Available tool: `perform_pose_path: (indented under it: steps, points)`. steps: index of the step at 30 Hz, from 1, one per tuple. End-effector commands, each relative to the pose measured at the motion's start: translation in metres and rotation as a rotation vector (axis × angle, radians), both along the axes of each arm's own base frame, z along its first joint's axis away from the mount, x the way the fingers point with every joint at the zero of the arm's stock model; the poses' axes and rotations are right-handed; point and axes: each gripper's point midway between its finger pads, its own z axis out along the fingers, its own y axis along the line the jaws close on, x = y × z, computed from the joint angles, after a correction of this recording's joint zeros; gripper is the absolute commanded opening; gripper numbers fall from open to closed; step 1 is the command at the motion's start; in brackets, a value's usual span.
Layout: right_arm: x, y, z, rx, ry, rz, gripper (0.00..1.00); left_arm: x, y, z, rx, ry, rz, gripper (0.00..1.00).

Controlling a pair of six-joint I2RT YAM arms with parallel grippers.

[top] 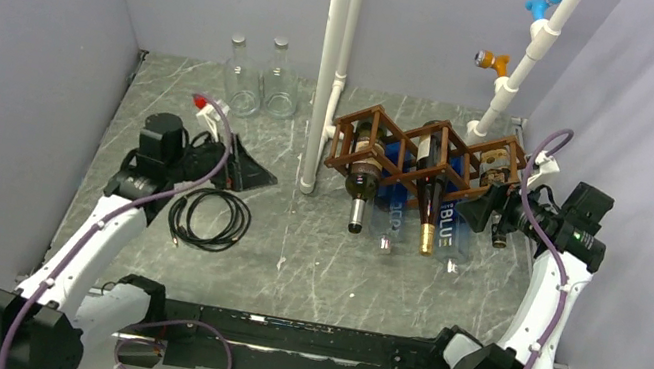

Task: Take the wine bottle off the wine rack
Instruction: Pick up the wine bottle from the wine rack.

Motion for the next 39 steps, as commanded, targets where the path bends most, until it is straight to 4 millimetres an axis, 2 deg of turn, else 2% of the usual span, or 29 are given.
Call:
perform_pose_path:
  steps: [1,4,7,11,15,20,39]
  points:
    - [0.001,0.006,0.018,-0.018,-0.066,0.038,0.94,-0.008,-0.036,0.029,-0.108,-0.06,-0.009,0.99]
    - [-0.001,0.009,0.018,-0.007,-0.074,0.054,0.94,-0.016,-0.063,0.037,-0.174,-0.05,-0.018,0.99]
    - [-0.003,0.013,0.019,0.005,-0.085,0.066,0.94,-0.011,-0.08,0.033,-0.216,0.051,0.057,0.99]
    - [-0.006,0.017,0.022,0.011,-0.107,0.079,0.94,-0.001,-0.094,0.026,-0.19,0.127,0.131,0.99]
    - [-0.007,0.019,0.024,0.016,-0.119,0.087,0.94,0.001,-0.111,0.022,-0.14,0.164,0.182,0.99]
    - [-0.009,0.021,0.024,0.021,-0.127,0.092,0.94,0.008,-0.121,0.01,-0.085,0.214,0.273,0.99]
    - [-0.011,0.024,0.024,0.024,-0.144,0.099,0.94,0.021,-0.188,-0.038,0.084,0.216,0.284,0.99]
